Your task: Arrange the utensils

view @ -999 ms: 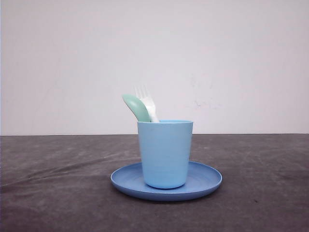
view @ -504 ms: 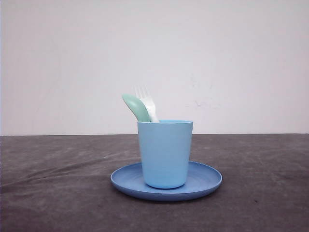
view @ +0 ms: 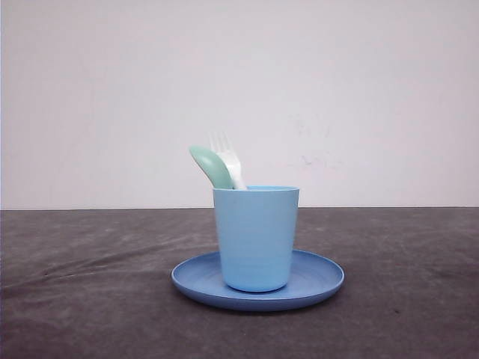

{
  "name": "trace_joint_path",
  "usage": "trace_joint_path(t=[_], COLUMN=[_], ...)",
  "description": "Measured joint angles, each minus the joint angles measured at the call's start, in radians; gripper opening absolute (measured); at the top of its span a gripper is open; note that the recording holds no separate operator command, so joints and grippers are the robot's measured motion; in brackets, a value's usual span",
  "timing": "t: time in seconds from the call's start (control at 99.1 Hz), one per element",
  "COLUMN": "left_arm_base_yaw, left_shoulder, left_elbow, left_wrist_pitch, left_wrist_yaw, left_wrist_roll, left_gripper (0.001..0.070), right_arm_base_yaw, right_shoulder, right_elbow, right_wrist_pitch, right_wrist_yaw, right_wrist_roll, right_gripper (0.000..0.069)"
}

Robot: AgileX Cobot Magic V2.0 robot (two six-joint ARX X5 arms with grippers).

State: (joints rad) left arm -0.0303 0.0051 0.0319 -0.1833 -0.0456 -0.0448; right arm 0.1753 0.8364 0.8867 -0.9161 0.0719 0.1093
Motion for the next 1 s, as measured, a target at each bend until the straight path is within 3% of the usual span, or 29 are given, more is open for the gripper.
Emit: trace_joint_path(t=[0.151,0.434,0.726,0.999], left_arm_base_yaw=[0.000,0.000,0.000,0.000], left_shoulder=[0.000,0.000,0.000,0.000], left_elbow=[0.000,0.000,0.000,0.000], left_wrist_pitch=[0.000,0.000,0.000,0.000], left_wrist_yaw=[0.000,0.000,0.000,0.000], left_wrist_roll=[0.000,0.000,0.000,0.000], left_gripper=[0.0022,0.0022,0.0022,0.0022], right_arm_base_yaw=[-0.011,-0.061,-0.079,-0.079], right_shoulder=[-0.079,-0.411,-0.724,-0.832], right_elbow=[-0.074,-0.436,-0.677,-0.788], right_wrist_pitch=[0.120,0.454,0.510,0.562], right_wrist_yaw=[0.055,0.006,0.003,0.003], right_wrist_roll=[-0.003,-0.005,-0.005,-0.005], right_gripper=[0.0011,0.0011,0.0011,0.0011])
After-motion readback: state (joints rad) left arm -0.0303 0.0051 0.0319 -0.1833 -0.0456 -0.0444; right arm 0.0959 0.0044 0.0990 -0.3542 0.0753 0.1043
